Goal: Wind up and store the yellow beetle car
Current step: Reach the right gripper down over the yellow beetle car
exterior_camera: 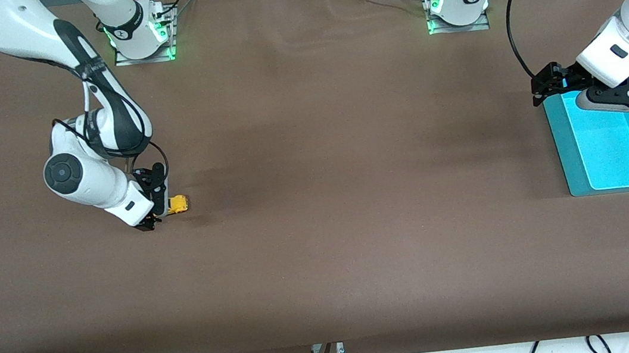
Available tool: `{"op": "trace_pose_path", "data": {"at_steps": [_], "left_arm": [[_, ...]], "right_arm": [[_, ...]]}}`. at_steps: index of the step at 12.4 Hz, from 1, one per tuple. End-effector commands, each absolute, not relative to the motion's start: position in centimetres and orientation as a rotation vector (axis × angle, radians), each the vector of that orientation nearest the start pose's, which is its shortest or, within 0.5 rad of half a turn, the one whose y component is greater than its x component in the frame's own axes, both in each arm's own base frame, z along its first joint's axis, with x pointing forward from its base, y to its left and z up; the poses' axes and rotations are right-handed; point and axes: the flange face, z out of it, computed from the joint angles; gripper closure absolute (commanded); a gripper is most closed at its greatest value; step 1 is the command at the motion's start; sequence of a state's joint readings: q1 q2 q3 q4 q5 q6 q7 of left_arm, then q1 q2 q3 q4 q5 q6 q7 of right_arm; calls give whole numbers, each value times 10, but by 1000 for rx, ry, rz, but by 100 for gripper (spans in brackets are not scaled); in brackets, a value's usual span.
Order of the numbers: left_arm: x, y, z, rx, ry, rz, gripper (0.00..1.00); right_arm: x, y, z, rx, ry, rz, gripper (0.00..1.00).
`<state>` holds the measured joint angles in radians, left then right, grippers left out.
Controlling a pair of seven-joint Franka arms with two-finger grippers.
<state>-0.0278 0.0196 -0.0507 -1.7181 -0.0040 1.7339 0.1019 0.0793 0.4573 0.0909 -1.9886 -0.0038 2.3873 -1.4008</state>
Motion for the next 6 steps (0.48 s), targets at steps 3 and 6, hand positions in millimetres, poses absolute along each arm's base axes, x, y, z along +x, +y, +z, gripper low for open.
{"op": "trace_pose_path", "data": {"at_steps": [3, 6], "left_arm": [[569, -45, 564, -3098, 286, 12, 0], [569, -44, 564, -3098, 284, 12, 0]], "right_arm": [[574, 97, 204, -2161, -2210, -23, 10], [575, 97, 207, -2160, -2215, -29, 26]]}}
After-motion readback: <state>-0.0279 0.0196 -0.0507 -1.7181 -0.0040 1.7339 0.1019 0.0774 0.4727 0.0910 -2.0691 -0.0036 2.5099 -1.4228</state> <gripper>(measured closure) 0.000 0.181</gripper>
